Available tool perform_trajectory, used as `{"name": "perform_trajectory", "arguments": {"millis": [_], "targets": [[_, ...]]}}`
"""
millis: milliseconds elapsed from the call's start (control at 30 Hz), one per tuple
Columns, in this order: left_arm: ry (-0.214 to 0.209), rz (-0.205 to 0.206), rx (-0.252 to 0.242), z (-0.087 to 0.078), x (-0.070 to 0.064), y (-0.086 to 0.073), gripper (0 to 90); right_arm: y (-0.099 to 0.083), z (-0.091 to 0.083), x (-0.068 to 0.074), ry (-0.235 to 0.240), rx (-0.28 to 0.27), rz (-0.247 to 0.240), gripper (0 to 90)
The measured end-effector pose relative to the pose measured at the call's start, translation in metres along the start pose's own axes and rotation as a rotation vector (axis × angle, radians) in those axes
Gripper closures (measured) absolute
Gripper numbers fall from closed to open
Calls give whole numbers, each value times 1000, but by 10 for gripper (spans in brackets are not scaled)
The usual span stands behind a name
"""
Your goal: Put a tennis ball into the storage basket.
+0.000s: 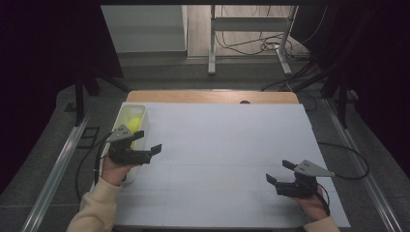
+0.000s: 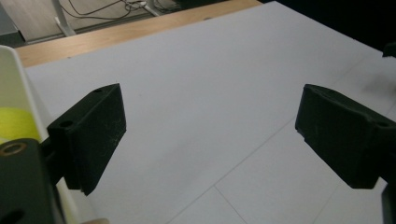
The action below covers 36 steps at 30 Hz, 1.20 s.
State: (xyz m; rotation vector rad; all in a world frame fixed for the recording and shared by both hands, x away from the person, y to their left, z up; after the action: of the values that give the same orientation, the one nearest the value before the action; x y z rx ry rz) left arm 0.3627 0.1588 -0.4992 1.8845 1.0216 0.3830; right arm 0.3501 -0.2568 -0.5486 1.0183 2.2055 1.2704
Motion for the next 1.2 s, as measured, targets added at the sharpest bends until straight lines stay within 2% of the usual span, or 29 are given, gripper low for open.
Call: {"name": "perform_trajectory", "arguments": {"millis": [100, 300, 367, 500, 567, 600, 633, 767, 933, 1067, 1200], "targets": [[-6, 0, 1, 3, -6, -4, 102, 0, 0, 0, 1, 1, 1, 148], [-37, 36, 15, 14, -28, -18, 110, 0, 1, 1, 5, 2, -3, 148], [-42, 42, 17, 15, -31, -20, 112, 0, 1, 1, 6, 2, -3, 147], [-60, 67, 44, 20, -43, -33, 114, -1, 1, 2, 10, 6, -5, 147], [-53, 77, 49, 21, -44, -36, 114, -1, 1, 2, 11, 6, -5, 146], [-27, 105, 59, 21, -46, -39, 114, -1, 1, 2, 14, 3, -4, 147], [-18, 113, 61, 21, -48, -40, 113, -1, 1, 3, 15, 4, -5, 147], [-39, 130, 67, 19, -58, -46, 113, -2, 2, 4, 17, 13, -12, 146], [-37, 131, 63, 20, -62, -55, 123, -3, 3, 5, 19, 18, -13, 146], [-40, 129, 78, 24, -62, -64, 121, -4, 4, 6, 24, 21, -14, 146], [-52, 108, 80, 26, -61, -68, 122, -4, 4, 9, 36, 23, -21, 146]]}}
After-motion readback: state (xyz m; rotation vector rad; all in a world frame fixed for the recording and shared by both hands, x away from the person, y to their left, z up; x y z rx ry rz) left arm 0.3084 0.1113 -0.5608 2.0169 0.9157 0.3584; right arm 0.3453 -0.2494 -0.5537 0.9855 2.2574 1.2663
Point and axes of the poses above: each handheld gripper's, and its own axes: z roughly forward along the jaws, y roughly out of its top, x roughly to its left, the point moved 10 cm from there along z, roughly forward along the jaws, and after that the axes turned 3 degrees about x, right-handed, at the moved point
